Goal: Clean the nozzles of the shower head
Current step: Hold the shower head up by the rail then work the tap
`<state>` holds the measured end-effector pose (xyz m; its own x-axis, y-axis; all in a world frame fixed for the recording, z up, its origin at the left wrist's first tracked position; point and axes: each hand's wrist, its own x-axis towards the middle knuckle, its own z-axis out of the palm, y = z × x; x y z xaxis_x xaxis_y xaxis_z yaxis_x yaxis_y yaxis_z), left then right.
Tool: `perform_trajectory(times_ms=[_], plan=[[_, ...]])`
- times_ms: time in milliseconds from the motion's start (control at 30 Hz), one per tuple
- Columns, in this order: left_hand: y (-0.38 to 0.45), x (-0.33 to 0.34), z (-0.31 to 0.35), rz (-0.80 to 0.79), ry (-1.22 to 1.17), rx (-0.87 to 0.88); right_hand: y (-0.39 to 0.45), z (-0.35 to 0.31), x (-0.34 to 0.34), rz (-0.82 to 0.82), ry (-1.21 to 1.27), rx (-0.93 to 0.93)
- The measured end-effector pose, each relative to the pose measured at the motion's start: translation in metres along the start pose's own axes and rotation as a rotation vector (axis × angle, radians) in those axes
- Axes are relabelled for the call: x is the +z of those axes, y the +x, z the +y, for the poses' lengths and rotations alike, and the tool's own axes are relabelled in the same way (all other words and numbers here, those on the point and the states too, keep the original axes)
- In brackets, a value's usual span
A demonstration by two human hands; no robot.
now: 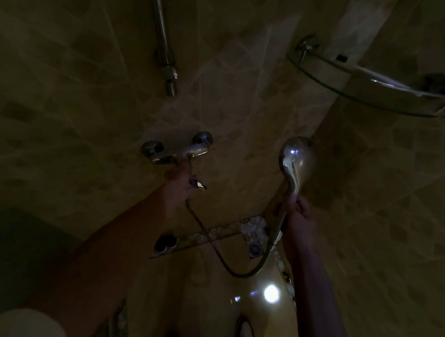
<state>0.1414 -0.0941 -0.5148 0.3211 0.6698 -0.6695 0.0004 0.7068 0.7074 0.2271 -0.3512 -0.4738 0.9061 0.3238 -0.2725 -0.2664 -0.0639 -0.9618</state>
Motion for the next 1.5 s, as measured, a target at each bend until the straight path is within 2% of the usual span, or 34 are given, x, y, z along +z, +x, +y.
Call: perform_trajectory(times_ms=[100, 200, 433, 933, 1100, 1267, 1500], plan=[[-0.002, -0.002, 0.002, -0.024, 0.139, -0.021, 0.0, -0.002, 0.003, 0.005, 0.002, -0.002], [-0.003, -0.003, 0.003, 0.018, 0.206, -0.037, 0.0, -0.004, 0.004, 0.042, 0.029, -0.009], [0.002, 0.009, 0.005, 0.101, 0.025, -0.011, 0.003, -0.009, 0.007, 0.062, 0.035, 0.002], [0.0, -0.001, 0.001, 0.009, 0.087, 0.008, -0.007, -0.003, 0.012, 0.078, 0.043, 0.012], [-0.005, -0.008, 0.0, -0.144, 0.174, -0.022, -0.014, -0.003, 0.007, 0.047, 0.083, 0.012], [-0.001, -0.022, -0.001, -0.208, 0.267, 0.05, -0.018, -0.003, 0.004, 0.048, 0.076, 0.019], [-0.001, -0.011, -0.007, -0.144, 0.318, 0.092, -0.012, -0.005, -0.007, 0.053, 0.07, 0.02]])
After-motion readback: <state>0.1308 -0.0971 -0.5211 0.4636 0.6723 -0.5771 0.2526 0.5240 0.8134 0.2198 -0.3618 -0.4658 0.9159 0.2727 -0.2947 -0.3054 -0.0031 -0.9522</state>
